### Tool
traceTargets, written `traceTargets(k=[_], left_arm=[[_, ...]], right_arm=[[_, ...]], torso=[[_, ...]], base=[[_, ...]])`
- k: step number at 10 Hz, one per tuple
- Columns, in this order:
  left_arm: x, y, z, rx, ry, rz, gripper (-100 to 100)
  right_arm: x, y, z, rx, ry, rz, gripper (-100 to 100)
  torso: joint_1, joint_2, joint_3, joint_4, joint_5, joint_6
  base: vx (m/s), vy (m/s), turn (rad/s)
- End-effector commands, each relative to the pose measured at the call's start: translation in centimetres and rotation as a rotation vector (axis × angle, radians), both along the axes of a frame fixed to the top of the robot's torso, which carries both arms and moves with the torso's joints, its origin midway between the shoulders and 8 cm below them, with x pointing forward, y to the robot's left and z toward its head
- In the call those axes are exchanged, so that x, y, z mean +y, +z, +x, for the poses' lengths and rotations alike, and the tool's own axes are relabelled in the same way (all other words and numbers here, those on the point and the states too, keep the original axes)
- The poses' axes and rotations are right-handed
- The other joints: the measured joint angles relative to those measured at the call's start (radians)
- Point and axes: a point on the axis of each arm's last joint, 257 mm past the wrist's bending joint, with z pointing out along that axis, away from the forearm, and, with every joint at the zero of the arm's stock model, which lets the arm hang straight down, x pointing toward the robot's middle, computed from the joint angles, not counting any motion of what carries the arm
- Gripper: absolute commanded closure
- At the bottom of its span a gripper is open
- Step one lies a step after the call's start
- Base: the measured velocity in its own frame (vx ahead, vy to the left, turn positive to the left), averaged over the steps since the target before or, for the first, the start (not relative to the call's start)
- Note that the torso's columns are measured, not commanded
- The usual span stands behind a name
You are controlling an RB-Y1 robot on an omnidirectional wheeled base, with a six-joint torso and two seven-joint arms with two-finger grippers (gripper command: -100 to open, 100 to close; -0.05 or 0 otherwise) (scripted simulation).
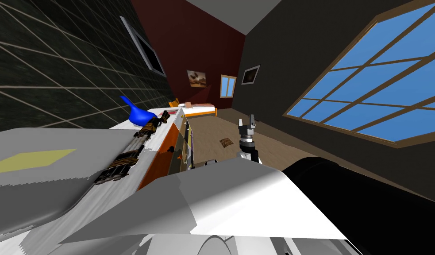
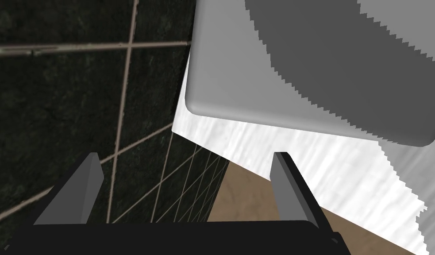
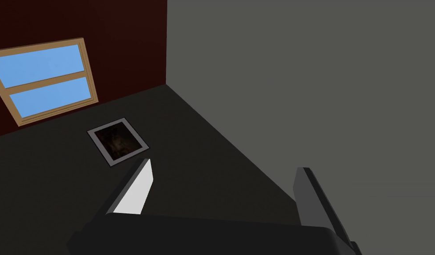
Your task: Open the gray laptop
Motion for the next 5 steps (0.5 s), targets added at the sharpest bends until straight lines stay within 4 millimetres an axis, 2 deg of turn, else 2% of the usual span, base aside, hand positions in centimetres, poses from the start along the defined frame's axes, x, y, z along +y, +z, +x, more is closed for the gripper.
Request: traceTargets(k=[1,5], left_arm=[[0.00,-0.01,0.00,0.000,0.000,0.000,0],[0.00,0.00,0.00,0.000,0.000,0.000,0]], right_arm=[[0.00,0.00,0.00,0.000,0.000,0.000,0],[0.00,0.00,0.00,0.000,0.000,0.000,0]], torso=[[0.000,0.000,0.000,0.000,0.000,0.000],[0.000,0.000,0.000,0.000,0.000,0.000]], base=[[0.000,0.000,0.000],[0.000,0.000,0.000]])
